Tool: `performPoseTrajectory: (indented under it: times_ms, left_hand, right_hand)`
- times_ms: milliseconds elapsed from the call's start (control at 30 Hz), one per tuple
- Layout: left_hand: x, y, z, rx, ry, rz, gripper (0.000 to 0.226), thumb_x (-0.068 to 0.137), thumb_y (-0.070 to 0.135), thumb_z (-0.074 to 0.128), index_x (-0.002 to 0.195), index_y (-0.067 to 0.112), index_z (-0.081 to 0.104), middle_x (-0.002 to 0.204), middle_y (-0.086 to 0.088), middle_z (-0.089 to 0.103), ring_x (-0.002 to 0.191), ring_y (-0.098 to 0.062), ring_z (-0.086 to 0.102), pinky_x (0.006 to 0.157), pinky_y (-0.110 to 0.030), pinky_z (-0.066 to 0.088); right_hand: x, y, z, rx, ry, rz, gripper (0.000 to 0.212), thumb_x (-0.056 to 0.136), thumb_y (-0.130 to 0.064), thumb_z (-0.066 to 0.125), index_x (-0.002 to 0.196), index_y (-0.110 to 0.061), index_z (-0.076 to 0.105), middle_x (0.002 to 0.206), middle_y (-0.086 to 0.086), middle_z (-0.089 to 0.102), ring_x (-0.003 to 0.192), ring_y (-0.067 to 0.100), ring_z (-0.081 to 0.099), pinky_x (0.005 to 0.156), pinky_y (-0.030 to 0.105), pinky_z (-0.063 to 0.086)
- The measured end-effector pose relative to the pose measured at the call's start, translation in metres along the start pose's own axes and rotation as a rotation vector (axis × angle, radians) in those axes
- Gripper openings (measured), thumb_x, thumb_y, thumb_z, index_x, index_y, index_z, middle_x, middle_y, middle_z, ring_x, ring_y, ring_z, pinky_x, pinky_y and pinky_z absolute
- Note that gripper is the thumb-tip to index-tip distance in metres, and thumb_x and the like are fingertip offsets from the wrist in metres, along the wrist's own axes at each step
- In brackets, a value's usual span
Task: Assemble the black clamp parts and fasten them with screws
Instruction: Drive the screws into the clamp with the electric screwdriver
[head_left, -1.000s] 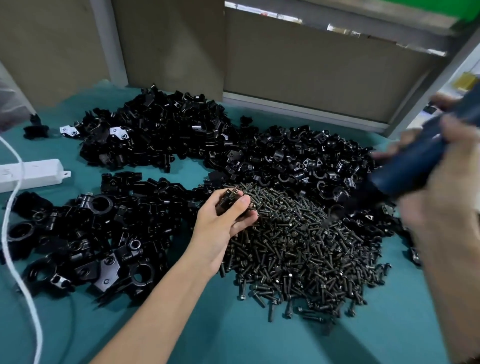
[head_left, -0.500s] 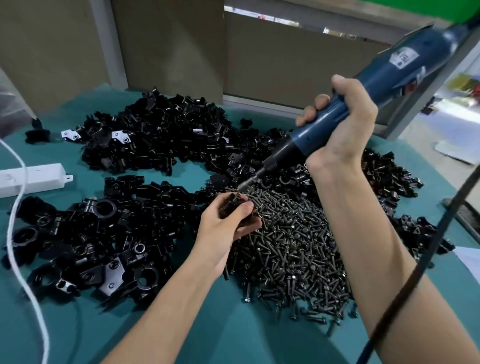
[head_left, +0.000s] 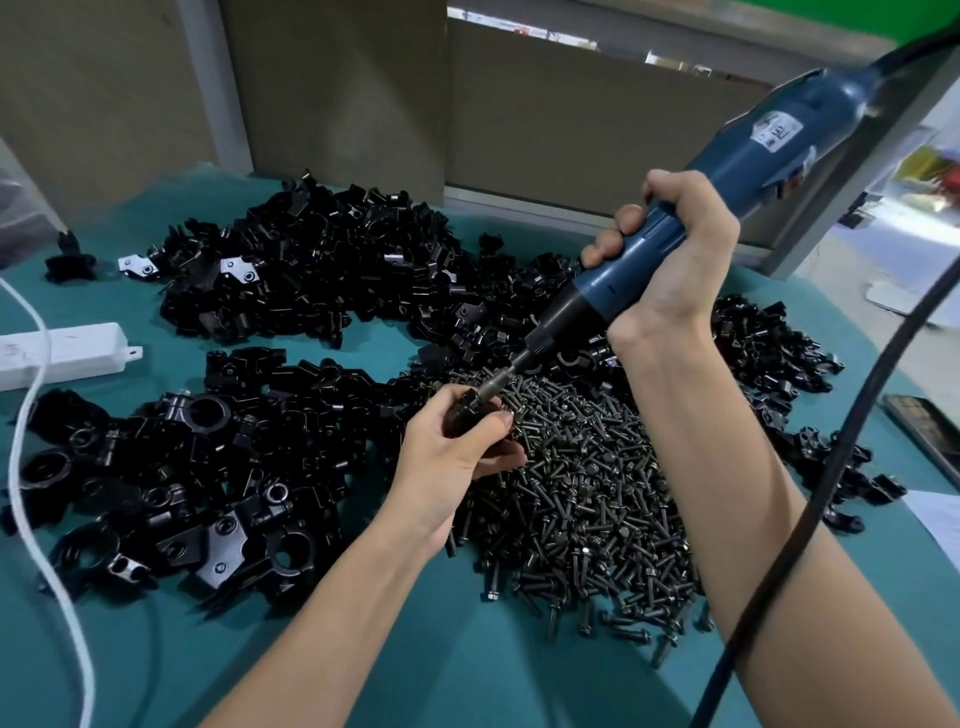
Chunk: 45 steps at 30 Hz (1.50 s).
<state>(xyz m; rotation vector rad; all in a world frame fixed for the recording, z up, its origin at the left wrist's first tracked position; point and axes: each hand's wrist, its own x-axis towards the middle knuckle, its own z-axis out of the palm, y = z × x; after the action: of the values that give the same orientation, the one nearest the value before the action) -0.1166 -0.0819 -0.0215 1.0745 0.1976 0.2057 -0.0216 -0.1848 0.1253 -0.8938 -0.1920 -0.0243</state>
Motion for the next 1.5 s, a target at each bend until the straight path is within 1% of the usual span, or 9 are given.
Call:
performPoseTrajectory:
  times_ms: [167, 233, 367, 433, 500, 667, 800, 1233, 1500]
  left_hand:
    - [-0.0029, -0.0002, 0.0012, 0.069, -0.007, 0.03, 0.012, 0.089, -0.002, 0.068, 0.09, 0.007, 0.062, 0.071, 0.005, 0.064, 0.065, -0.019, 0.066, 0.067, -0.03, 0.059]
    - [-0.0037, -0.0001, 0.0019, 0.097, -0.017, 0.037, 0.013, 0.089, -0.002, 0.069, 0.087, 0.01, 0.062, 0.071, 0.005, 0.065, 0.063, -0.018, 0.066, 0.069, -0.032, 0.06]
    - [-0.0042, -0.001, 0.0049, 0.127, -0.016, 0.032, 0.022, 0.089, -0.001, 0.069, 0.079, 0.018, 0.064, 0.071, 0.007, 0.065, 0.061, -0.017, 0.066, 0.069, -0.029, 0.059]
    - [-0.0044, -0.0014, 0.0048, 0.145, -0.014, 0.034, 0.021, 0.09, 0.001, 0.069, 0.081, 0.019, 0.063, 0.071, 0.009, 0.065, 0.06, -0.017, 0.067, 0.075, -0.033, 0.06]
    - [-0.0046, -0.0015, 0.0043, 0.145, -0.007, 0.04, 0.015, 0.089, 0.001, 0.069, 0.087, 0.013, 0.061, 0.071, 0.01, 0.065, 0.06, -0.016, 0.067, 0.082, -0.04, 0.06]
    - [-0.007, 0.0012, 0.0052, 0.11, 0.001, 0.032, 0.013, 0.091, -0.002, 0.067, 0.09, 0.009, 0.059, 0.073, 0.002, 0.067, 0.062, -0.017, 0.066, 0.065, -0.028, 0.059]
    - [-0.0081, 0.0029, 0.0063, 0.104, 0.004, 0.026, 0.012, 0.091, -0.003, 0.066, 0.091, 0.006, 0.059, 0.086, -0.014, 0.068, 0.063, -0.019, 0.065, 0.063, -0.029, 0.058]
    - [-0.0097, 0.0043, 0.0081, 0.113, 0.011, 0.0, 0.012, 0.092, -0.003, 0.064, 0.092, 0.006, 0.057, 0.086, -0.014, 0.065, 0.062, -0.017, 0.064, 0.056, -0.028, 0.056]
    - [-0.01, 0.0037, 0.0078, 0.133, 0.014, 0.002, 0.013, 0.091, -0.001, 0.066, 0.09, 0.009, 0.057, 0.087, -0.013, 0.065, 0.063, -0.017, 0.064, 0.05, -0.025, 0.052]
  right_hand:
    - [0.0023, 0.002, -0.0051, 0.006, 0.029, 0.029, 0.013, 0.084, -0.011, 0.058, 0.076, -0.013, 0.047, 0.057, 0.002, 0.046, 0.044, 0.015, 0.042, 0.047, 0.024, 0.04]
    - [0.0037, 0.001, -0.0065, 0.015, 0.045, 0.045, 0.016, 0.084, -0.011, 0.057, 0.072, -0.014, 0.047, 0.057, 0.001, 0.045, 0.044, 0.014, 0.041, 0.048, 0.023, 0.039]
    - [0.0045, 0.0004, -0.0072, 0.012, 0.05, 0.047, 0.016, 0.084, -0.01, 0.056, 0.071, -0.014, 0.046, 0.056, 0.001, 0.045, 0.043, 0.014, 0.04, 0.047, 0.023, 0.039]
    - [0.0038, 0.0006, -0.0056, 0.013, 0.045, 0.049, 0.016, 0.084, -0.01, 0.056, 0.072, -0.013, 0.046, 0.056, 0.002, 0.045, 0.043, 0.014, 0.04, 0.046, 0.023, 0.039]
    - [0.0035, 0.0008, -0.0043, 0.019, 0.043, 0.05, 0.016, 0.084, -0.01, 0.056, 0.073, -0.013, 0.046, 0.056, 0.002, 0.045, 0.042, 0.014, 0.04, 0.046, 0.024, 0.039]
    - [0.0021, 0.0019, -0.0007, 0.006, 0.027, 0.057, 0.014, 0.084, -0.01, 0.057, 0.075, -0.013, 0.046, 0.056, 0.002, 0.045, 0.042, 0.015, 0.041, 0.047, 0.024, 0.039]
    - [0.0022, 0.0016, 0.0003, 0.0, 0.02, 0.053, 0.015, 0.084, -0.009, 0.056, 0.074, -0.013, 0.045, 0.055, 0.002, 0.044, 0.042, 0.014, 0.04, 0.046, 0.024, 0.039]
    - [0.0039, 0.0041, -0.0006, 0.001, 0.014, 0.064, 0.016, 0.084, -0.009, 0.055, 0.072, -0.012, 0.045, 0.055, 0.002, 0.044, 0.042, 0.015, 0.04, 0.046, 0.023, 0.039]
    - [0.0037, 0.0049, -0.0015, -0.007, 0.001, 0.063, 0.016, 0.083, -0.009, 0.056, 0.072, -0.012, 0.045, 0.055, 0.003, 0.045, 0.042, 0.015, 0.04, 0.046, 0.026, 0.04]
